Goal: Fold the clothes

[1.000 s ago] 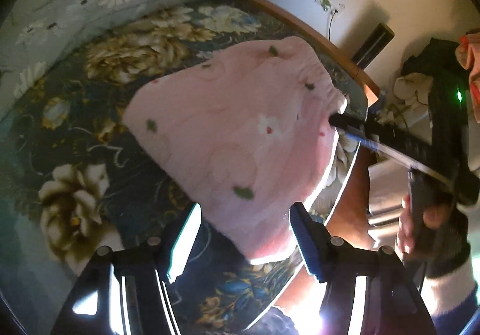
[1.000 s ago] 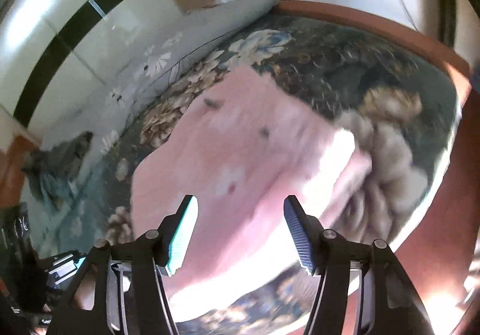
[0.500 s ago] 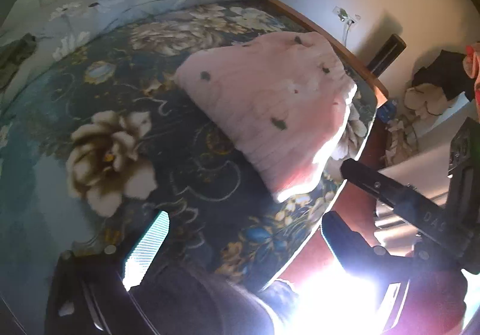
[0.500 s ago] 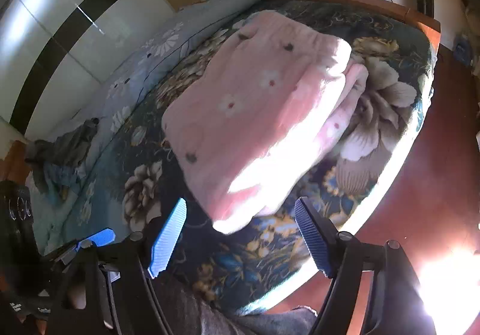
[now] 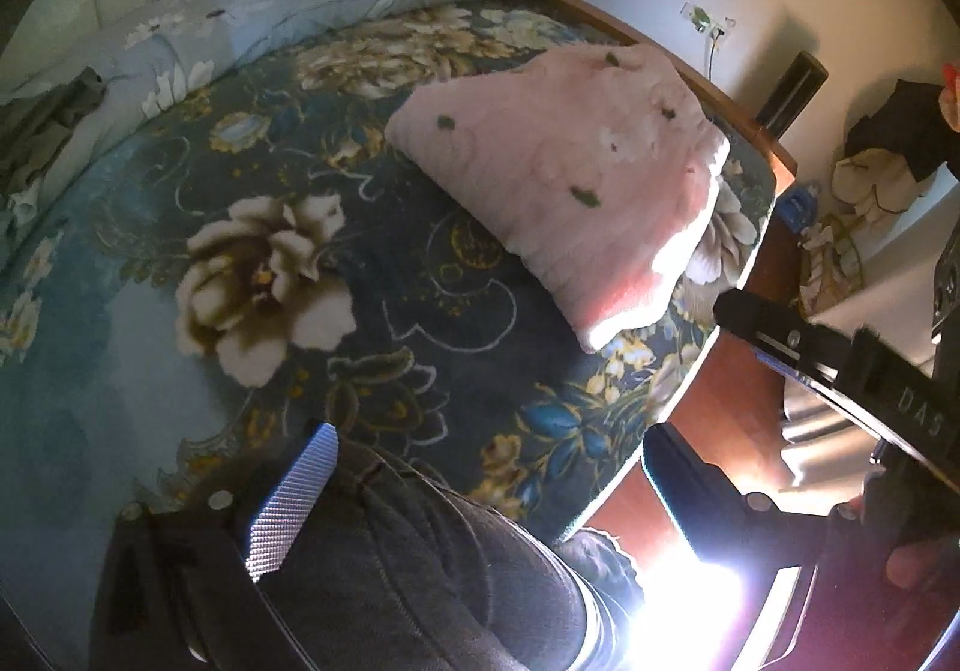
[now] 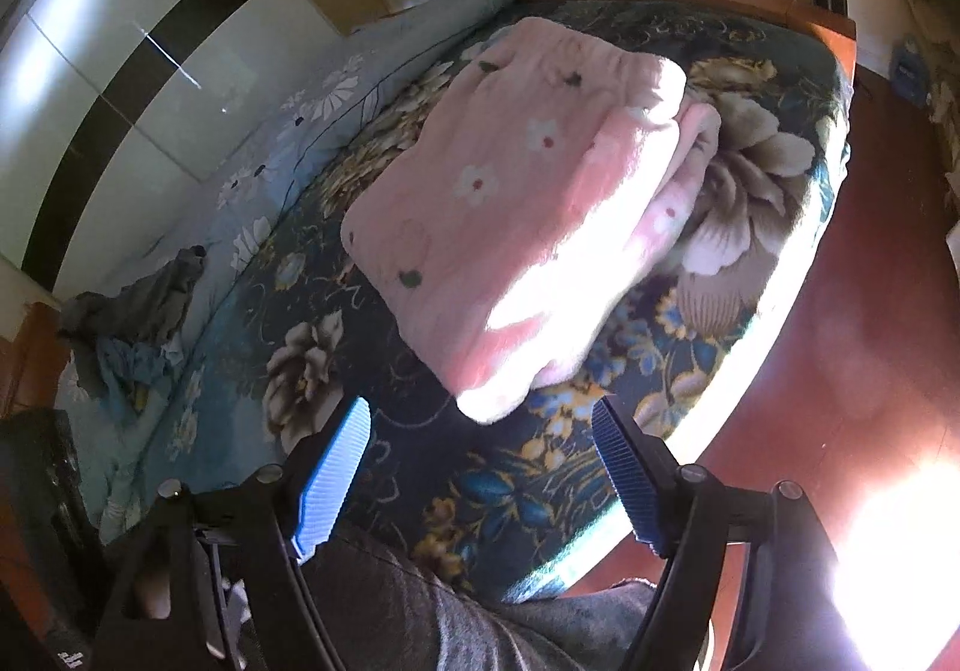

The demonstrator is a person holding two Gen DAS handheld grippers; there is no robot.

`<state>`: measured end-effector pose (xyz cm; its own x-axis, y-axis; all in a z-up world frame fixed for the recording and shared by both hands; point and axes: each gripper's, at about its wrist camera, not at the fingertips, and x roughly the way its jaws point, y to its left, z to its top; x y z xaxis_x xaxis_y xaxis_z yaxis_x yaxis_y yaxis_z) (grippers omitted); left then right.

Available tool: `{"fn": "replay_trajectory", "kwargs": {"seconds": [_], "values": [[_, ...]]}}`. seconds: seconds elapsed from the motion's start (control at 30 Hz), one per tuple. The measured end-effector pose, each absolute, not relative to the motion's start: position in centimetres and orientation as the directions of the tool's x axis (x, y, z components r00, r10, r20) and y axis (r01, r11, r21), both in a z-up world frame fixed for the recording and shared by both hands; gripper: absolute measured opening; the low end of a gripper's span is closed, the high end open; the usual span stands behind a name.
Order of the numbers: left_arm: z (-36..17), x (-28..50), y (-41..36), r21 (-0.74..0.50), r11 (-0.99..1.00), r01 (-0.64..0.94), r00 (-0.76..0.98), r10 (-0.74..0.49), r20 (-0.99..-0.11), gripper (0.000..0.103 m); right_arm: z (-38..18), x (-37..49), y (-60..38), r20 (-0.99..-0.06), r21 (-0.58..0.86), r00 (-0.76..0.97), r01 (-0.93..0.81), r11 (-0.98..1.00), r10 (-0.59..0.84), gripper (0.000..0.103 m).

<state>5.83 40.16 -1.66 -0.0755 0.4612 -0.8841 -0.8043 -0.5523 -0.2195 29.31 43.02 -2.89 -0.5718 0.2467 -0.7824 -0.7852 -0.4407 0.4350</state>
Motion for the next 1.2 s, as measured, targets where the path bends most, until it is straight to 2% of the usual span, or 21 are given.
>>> {"fn": "replay_trajectory", "kwargs": {"seconds": [0.1,0.2,0.7,1.2], "values": [[-1.6,5.8,40.0,-0.192,-0.562,-0.804,-0.101,0.449,-0.888,0.103,-3.1,29.6,42.6,-0.78,0.446,-0.577,-0.784,-0.432,0.242,0.078],[-1.6,5.5,39.8,-0.18,-0.579,-0.795,-0.119,0.44,-0.89,0.103,-3.3,29.7,42.2,-0.784,0.444,-0.57,-0.791,-0.42,0.244,0.101],[-0.2,5.8,39.3,-0.076,-0.599,-0.797,-0.229,0.416,-0.88,0.103,-2.5,29.4,41.1,-0.79,0.391,-0.546,-0.8,-0.456,0.281,0.103],[0.5,6.2,39.3,-0.059,-0.605,-0.794,-0.265,0.431,-0.863,0.103,-2.1,28.9,40.4,-0.793,0.367,-0.541,-0.792,-0.489,0.281,0.103]]}}
